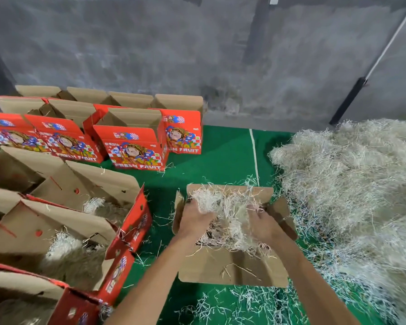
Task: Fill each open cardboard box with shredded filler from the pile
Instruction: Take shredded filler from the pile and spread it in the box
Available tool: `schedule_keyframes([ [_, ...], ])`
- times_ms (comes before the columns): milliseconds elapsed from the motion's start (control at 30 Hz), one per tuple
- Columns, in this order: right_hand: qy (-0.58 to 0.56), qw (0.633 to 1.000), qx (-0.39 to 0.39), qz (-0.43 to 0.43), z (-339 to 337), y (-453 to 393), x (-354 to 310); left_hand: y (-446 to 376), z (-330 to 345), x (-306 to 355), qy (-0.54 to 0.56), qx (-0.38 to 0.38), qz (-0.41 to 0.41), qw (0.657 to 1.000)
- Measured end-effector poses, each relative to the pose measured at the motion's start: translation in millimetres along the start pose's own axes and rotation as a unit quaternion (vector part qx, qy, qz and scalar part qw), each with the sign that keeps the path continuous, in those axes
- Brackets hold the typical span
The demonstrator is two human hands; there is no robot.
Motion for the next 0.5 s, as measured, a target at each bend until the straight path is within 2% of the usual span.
schedule_keyframes([
  [67,0.036,0.998,0.051,-0.028,-13.0,-4.8,-6.1,-1.9,0.7,8.8,-0.062,0.024,0.02,0.998],
  [133,0.118,0.983,0.125,-0.066,-27.6,-7.1,-16.1,-2.4,-8.6,18.7,-0.1,0.075,0.05,0.991],
  [200,0.146,0.976,0.14,-0.085,-27.7,-10.9,-25.9,-3.2,-15.3,26.5,-0.158,0.118,0.074,0.978],
  [300,0.173,0.98,0.037,-0.089,3.4,-30.8,-26.2,-10.2,-1.9,27.0,-0.206,0.088,0.085,0.971],
  [400,0.196,0.974,-0.075,-0.088,36.1,-46.9,-17.9,-22.9,26.6,20.6,-0.227,-0.014,0.084,0.97],
  [500,0.23,0.964,-0.111,-0.078,49.7,-56.9,-8.2,-32.1,50.5,8.3,-0.296,-0.119,0.064,0.946],
])
Point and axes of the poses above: each hand's wrist, its own y-axis away from the middle knuckle, its own z-axis out of the palm, x = y × z, the point moved 10 cm from there along -y, towards the middle knuckle, and after that the axes turned 7 degrees about -x, right-handed, at the moved point
